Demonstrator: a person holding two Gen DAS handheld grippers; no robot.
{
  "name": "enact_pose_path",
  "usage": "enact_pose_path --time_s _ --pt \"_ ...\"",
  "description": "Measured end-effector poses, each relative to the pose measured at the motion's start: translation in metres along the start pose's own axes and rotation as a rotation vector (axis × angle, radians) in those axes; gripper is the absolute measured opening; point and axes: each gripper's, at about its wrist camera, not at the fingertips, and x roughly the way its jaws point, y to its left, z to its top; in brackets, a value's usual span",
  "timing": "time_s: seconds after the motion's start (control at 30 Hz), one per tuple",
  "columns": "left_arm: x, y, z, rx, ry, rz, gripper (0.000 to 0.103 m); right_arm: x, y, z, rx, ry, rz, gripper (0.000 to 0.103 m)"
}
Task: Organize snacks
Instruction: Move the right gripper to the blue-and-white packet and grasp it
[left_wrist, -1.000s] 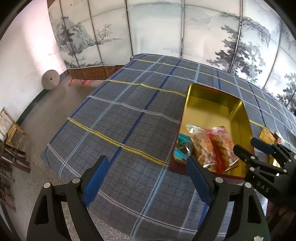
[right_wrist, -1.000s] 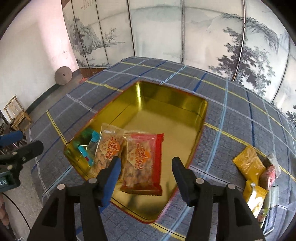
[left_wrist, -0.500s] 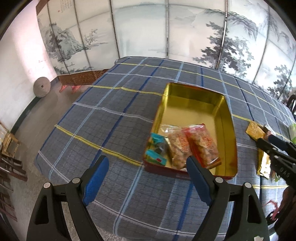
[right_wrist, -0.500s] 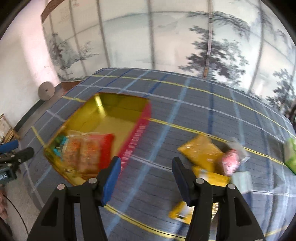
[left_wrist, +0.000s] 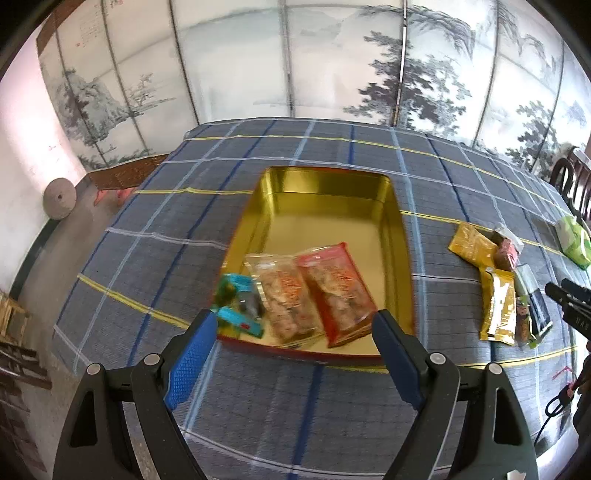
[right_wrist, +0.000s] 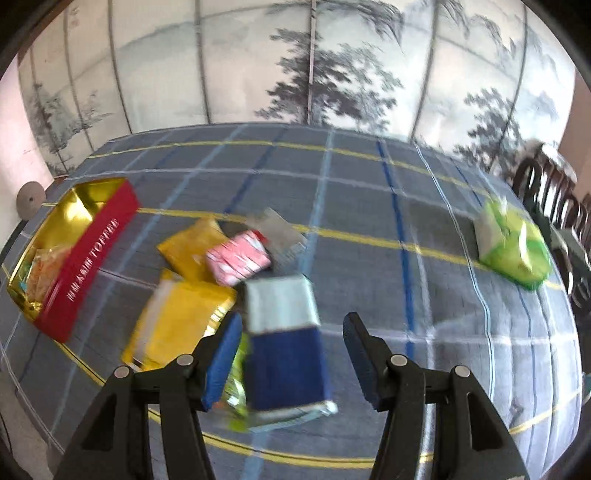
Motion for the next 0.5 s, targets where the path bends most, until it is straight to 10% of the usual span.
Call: enact_pose_path --time_s 0.5 --pt "0.005 -0.071 0.002 0.117 0.014 -0.062 0.083 0.024 0.002 -0.022 -0.083 0.061 0.038 0.058"
